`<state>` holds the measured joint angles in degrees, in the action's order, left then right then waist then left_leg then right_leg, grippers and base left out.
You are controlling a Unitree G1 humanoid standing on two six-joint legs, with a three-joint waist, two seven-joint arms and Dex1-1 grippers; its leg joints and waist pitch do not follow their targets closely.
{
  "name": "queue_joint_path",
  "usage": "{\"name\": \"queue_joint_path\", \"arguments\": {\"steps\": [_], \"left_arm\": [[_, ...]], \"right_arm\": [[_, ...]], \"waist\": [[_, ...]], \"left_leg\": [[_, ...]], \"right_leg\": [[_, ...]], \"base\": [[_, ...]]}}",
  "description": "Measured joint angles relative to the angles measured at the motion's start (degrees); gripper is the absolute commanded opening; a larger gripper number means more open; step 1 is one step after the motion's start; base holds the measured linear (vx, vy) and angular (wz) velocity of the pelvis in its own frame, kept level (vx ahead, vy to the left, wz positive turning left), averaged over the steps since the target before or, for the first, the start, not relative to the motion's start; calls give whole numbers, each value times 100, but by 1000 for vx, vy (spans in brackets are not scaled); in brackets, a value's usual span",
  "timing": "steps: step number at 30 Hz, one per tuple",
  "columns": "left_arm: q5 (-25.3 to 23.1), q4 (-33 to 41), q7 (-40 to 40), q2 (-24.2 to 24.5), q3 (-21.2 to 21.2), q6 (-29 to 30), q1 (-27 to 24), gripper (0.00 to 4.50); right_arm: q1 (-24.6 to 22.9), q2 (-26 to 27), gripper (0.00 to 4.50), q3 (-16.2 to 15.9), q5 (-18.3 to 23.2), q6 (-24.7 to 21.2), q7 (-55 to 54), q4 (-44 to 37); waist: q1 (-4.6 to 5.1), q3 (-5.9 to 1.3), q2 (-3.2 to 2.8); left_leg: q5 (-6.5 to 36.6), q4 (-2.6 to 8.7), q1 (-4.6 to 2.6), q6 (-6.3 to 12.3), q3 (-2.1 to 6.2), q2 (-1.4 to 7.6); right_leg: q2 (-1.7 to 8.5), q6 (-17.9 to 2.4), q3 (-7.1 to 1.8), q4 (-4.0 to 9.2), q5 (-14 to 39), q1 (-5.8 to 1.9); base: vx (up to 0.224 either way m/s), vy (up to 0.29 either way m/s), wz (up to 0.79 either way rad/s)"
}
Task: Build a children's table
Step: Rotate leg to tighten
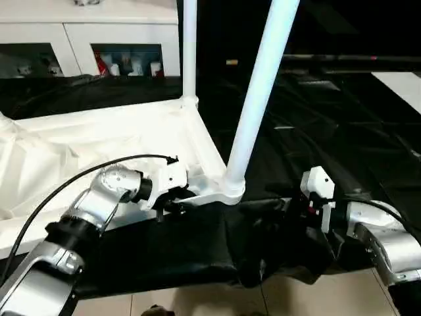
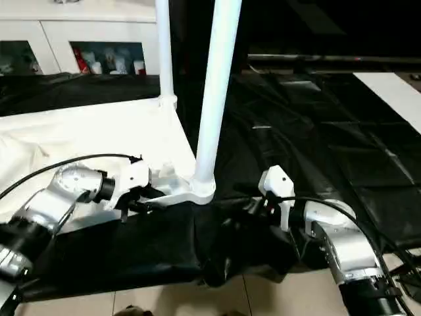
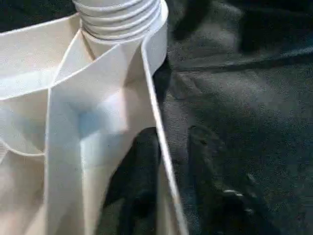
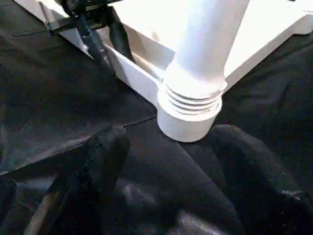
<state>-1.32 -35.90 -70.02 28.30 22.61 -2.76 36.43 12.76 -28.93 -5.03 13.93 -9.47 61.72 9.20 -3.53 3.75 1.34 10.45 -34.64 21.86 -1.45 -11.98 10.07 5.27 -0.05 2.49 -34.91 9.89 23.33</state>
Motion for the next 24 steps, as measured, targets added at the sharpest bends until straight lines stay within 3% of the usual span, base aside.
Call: {"name": "queue_joint_path", "arguments": {"steps": [5,9,13,19,21,22,24], "left_arm": [[-198,-453,-92,2,159,-706,248,46],[-364,-974,-110,2,239,-1441,487,37],[-556,-1307,-110,15,325,-2027,668,22],[-760,-1722,199,-10,357,-2271,890,11],[-834,-1854,360,-32,357,-2285,956,11],[-901,-1944,470,-49,357,-2312,1002,62],[-959,-2122,521,-48,344,-2358,1090,74]], "right_arm": [[-2,1,319,0,0,2,-2,0],[-2,1,319,0,1,8,-5,-2],[-11,2,319,0,0,23,-11,-2],[-23,5,319,1,-1,57,-63,-2],[-26,10,319,0,-2,77,-67,-2],[-28,11,319,0,-2,85,-68,-2],[-29,19,319,0,-2,87,-67,-2]], "waist": [[-5,0,-1],[-154,-1,-2],[-232,-2,-4],[-265,-6,-10],[-265,-6,-10],[-257,-6,-11],[-231,-6,-10]], "left_leg": [[0,0,2,0,1,-1],[0,7,2,-1,4,-1],[-1,7,3,-2,3,-1],[-2,8,1,-4,3,-2],[-2,8,-1,-4,3,-2],[-2,8,-2,-4,3,-2],[-2,8,-3,-4,3,-2]], "right_leg": [[0,-3,0,0,-2,-1],[0,-6,5,-6,-4,-9],[2,-12,3,-3,-7,-21],[5,-20,4,-3,-12,-24],[5,-19,4,-3,-11,-23],[5,-12,4,-3,-7,-23],[5,2,6,-3,1,-22]], "base": [[0,0,0],[0,0,0],[0,0,0],[0,0,0],[0,0,0],[0,0,0],[0,0,0]]}}
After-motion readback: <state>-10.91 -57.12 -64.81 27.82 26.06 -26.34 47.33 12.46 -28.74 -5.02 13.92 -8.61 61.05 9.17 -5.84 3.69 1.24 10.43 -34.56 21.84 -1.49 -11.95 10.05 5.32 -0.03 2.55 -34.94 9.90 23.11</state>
